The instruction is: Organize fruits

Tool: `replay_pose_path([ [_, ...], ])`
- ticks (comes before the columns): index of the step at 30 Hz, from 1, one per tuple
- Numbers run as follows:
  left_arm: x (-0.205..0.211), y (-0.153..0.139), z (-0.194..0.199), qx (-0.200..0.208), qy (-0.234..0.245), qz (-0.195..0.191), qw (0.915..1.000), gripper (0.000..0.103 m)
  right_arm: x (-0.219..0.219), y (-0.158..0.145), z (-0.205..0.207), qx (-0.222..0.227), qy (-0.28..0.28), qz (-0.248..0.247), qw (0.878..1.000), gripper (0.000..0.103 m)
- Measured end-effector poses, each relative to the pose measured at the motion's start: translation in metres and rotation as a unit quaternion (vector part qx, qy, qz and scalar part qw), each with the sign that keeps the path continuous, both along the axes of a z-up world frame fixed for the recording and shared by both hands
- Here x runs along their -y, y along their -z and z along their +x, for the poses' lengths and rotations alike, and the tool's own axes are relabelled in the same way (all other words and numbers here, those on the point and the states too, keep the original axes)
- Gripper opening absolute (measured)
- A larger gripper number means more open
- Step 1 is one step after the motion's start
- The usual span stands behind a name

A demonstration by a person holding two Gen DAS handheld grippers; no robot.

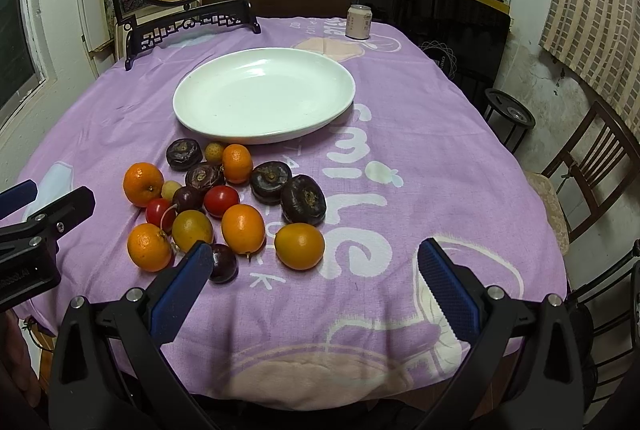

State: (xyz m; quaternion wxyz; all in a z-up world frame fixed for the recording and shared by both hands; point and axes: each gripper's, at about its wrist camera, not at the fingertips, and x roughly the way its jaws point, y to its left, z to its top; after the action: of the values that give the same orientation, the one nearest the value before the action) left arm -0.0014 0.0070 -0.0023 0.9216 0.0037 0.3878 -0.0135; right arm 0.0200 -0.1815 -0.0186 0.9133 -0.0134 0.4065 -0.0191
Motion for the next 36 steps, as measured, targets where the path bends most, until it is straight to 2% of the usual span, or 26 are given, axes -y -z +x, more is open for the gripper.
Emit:
replay_pose_path([
  [36,-0.0005,-0.0005,0.0014,-0.003,-0.001,-0.003,1.0,0.101,-0.0018,-0.0019,-0.0001,0.0,-0.001,-0.001,1.0,0.102],
])
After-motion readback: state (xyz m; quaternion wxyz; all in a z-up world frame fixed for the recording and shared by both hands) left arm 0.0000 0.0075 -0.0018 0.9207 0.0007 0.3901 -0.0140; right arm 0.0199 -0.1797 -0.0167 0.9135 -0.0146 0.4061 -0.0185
